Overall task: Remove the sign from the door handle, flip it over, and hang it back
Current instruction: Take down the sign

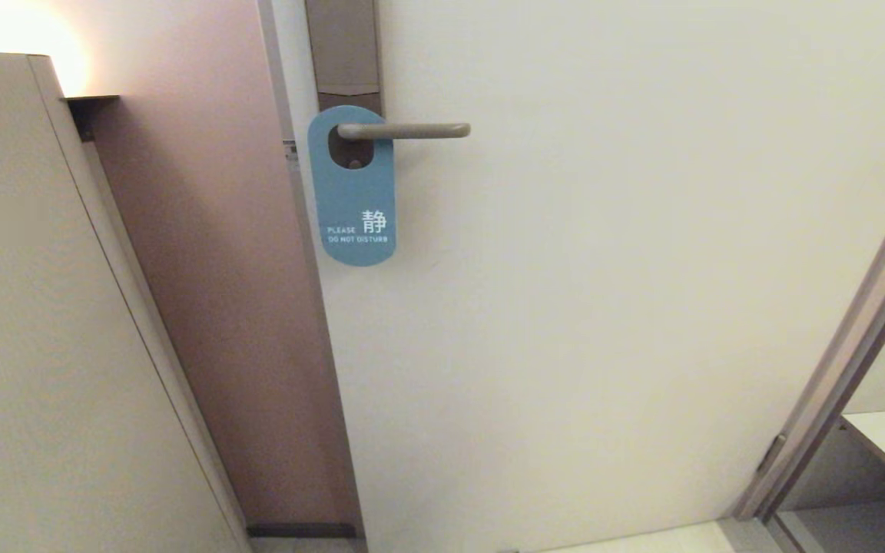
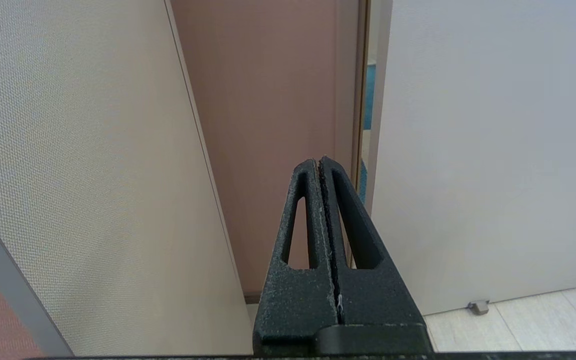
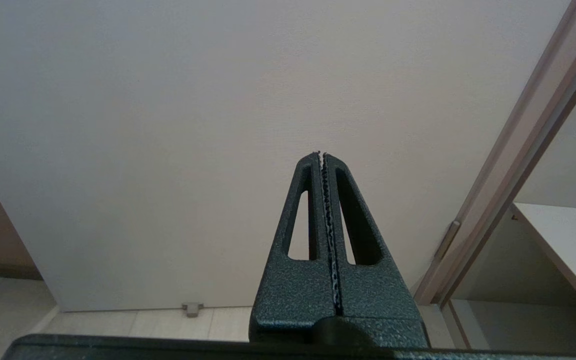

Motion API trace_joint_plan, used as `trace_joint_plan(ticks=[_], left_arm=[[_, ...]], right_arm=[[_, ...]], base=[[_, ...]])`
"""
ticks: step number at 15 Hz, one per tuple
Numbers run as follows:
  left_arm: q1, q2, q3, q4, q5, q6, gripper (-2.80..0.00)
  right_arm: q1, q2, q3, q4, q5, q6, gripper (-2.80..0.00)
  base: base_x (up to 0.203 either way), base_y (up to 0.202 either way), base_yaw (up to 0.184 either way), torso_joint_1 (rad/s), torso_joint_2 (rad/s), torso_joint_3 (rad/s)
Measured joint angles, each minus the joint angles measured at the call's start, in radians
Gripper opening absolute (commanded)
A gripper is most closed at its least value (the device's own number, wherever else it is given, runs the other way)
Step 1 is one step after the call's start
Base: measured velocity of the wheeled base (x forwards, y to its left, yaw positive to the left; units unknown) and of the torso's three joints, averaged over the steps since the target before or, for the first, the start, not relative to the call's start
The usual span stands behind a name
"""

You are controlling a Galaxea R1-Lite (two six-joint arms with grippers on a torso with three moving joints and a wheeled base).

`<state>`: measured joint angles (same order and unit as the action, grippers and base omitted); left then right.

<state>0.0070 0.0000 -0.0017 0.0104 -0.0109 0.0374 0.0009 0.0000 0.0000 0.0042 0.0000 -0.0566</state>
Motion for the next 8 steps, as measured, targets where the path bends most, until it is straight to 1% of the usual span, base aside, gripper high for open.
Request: trace_joint_plan(ticks=[3,5,8], left_arm=[[-0.002,0.0,-0.011,0.007,-0.004,0.0,-2.8],[-0.003,0.013,-0.048,0.027,-0.024,-0.004,-2.8],[-0.008,0.091,-0.128,0.04,-0.042,-0.01,-2.8]], right_arm=[[0.0,0.0,0.0,0.0,0.0,0.0,-2.8],[0.0,0.0,0.0,0.0,0.0,0.0,-2.8],[0.0,0.0,0.0,0.0,0.0,0.0,-2.8]], base=[[0.0,0.0,0.0,0.0,0.0,0.0],[0.0,0.0,0.0,0.0,0.0,0.0],[0.0,0.0,0.0,0.0,0.0,0.0]])
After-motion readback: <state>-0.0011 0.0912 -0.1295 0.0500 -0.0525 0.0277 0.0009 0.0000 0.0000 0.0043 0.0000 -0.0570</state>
